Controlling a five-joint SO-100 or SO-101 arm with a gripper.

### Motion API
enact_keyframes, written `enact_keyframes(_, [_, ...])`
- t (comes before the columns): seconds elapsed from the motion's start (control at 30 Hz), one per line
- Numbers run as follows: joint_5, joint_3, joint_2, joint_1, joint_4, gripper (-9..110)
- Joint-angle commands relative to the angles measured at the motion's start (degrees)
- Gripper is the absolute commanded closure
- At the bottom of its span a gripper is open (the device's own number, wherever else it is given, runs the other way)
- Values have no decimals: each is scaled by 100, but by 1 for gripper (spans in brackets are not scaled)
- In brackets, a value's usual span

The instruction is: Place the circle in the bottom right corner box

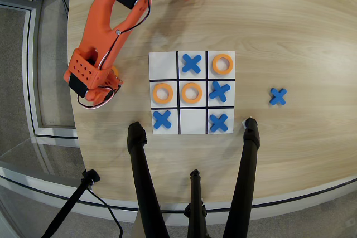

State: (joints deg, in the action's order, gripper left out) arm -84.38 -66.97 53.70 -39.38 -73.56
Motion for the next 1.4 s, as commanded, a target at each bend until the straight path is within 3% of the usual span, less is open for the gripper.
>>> enact_keyframes(0.0, [185, 510, 316, 141, -896, 102])
enact_keyframes(0.17, [624, 1125, 1600, 598, -2206, 102])
enact_keyframes(0.3, [791, 35, 2900, 1169, -2180, 102])
enact_keyframes(0.67, [782, -4307, 5265, 2039, -70, 102])
enact_keyframes(0.87, [659, -5511, 5432, 1978, 1107, 102])
enact_keyframes(1.37, [993, -5774, 4992, 2364, 1661, 102])
